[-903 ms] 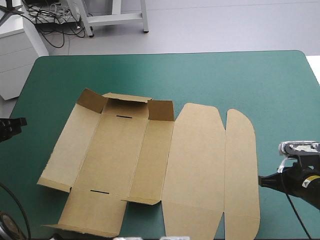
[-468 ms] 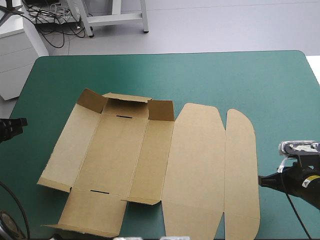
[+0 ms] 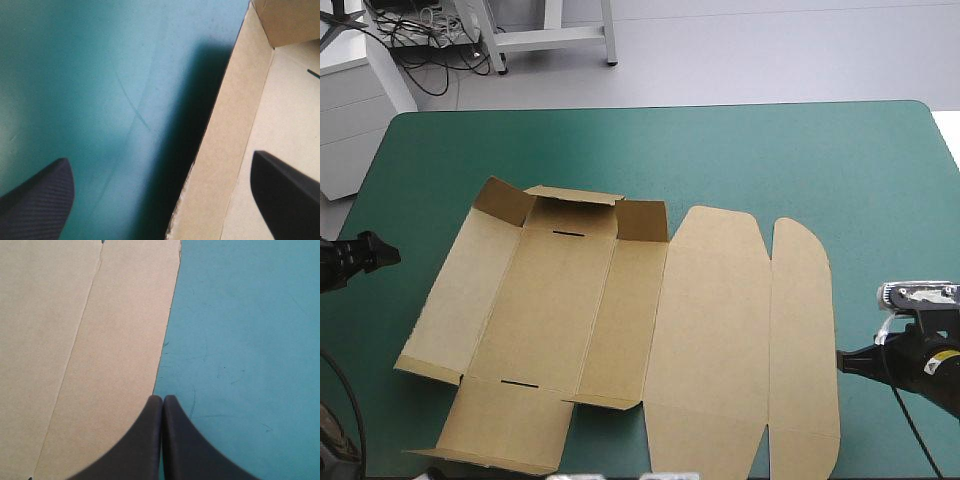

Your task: Fold the box

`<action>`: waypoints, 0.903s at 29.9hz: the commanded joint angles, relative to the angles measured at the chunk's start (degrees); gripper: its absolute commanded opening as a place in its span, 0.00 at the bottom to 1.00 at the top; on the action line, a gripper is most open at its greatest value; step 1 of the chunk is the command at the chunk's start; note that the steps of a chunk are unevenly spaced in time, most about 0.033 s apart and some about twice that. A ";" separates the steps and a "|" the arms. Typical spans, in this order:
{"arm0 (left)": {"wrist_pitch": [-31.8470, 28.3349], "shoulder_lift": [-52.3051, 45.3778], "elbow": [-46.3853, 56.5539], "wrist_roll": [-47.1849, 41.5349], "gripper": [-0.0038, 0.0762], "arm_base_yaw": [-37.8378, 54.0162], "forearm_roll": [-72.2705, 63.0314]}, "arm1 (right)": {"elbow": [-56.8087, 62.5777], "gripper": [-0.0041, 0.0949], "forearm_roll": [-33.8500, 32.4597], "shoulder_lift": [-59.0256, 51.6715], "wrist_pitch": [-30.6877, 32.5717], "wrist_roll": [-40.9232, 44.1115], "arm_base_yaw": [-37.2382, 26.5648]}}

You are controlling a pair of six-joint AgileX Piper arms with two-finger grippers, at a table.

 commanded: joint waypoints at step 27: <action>7.13 12.95 3.13 8.36 0.91 -19.92 0.83 | -1.39 0.02 0.29 -0.03 -3.74 -0.33 -0.50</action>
